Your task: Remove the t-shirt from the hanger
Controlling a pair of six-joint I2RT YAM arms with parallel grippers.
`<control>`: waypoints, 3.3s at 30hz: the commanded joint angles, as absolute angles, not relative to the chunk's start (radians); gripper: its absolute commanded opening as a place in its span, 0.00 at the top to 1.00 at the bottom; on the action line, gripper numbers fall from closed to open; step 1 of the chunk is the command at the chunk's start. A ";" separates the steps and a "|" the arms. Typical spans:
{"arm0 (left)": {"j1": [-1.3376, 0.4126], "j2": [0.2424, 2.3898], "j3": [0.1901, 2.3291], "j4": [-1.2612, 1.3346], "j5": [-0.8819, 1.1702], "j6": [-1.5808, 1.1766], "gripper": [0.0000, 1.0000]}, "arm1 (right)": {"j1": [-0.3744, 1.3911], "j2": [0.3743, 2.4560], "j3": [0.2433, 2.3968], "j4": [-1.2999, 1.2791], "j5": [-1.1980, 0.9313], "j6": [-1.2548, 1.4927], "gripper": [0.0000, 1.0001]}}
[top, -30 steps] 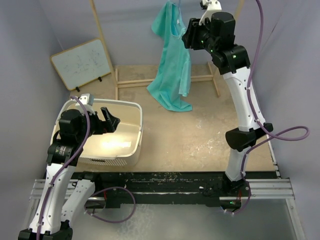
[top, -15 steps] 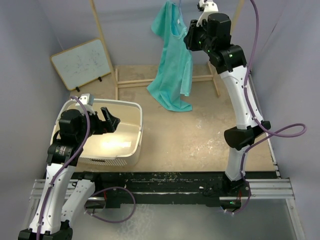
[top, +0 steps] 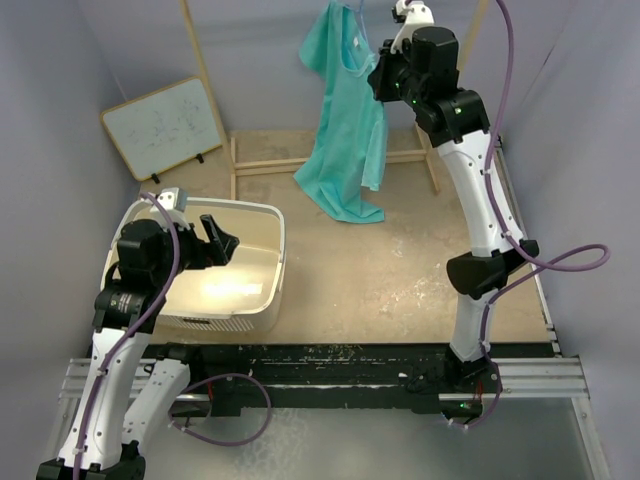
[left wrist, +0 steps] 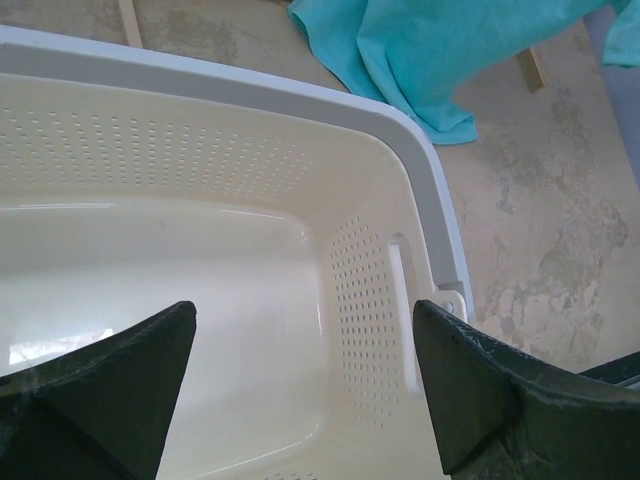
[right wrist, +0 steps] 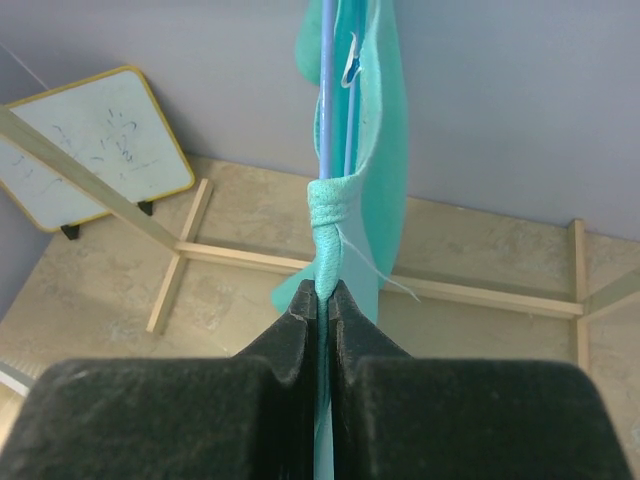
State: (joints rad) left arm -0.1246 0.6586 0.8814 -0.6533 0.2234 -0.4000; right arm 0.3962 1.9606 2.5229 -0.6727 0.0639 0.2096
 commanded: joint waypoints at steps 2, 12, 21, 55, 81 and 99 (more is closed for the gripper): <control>-0.121 0.634 0.917 -0.606 0.238 -0.382 0.07 | 0.393 1.872 2.586 -0.543 0.101 0.193 1.00; -0.121 0.634 0.912 -0.597 0.267 -0.375 0.08 | 0.393 1.792 2.561 -0.428 0.144 0.178 1.00; -0.121 0.602 0.912 -0.572 0.339 -0.354 0.01 | 0.393 1.604 2.275 -0.477 0.080 0.185 1.00; -0.150 1.031 1.259 0.337 1.249 -0.507 0.27 | 0.393 0.587 1.359 -0.738 -0.579 0.224 1.00; -0.491 1.240 1.224 0.110 1.218 -0.263 0.33 | 0.393 0.587 1.479 -0.782 -0.581 0.211 1.00; -0.552 1.170 1.342 -0.176 0.958 -0.050 1.00 | 0.394 0.516 1.439 -0.902 -0.144 0.233 0.03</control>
State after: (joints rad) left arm -0.5568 1.2396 1.2552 -0.1268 1.0565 -0.1074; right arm 0.3908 0.5781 1.4601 -0.9073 -0.3458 0.2085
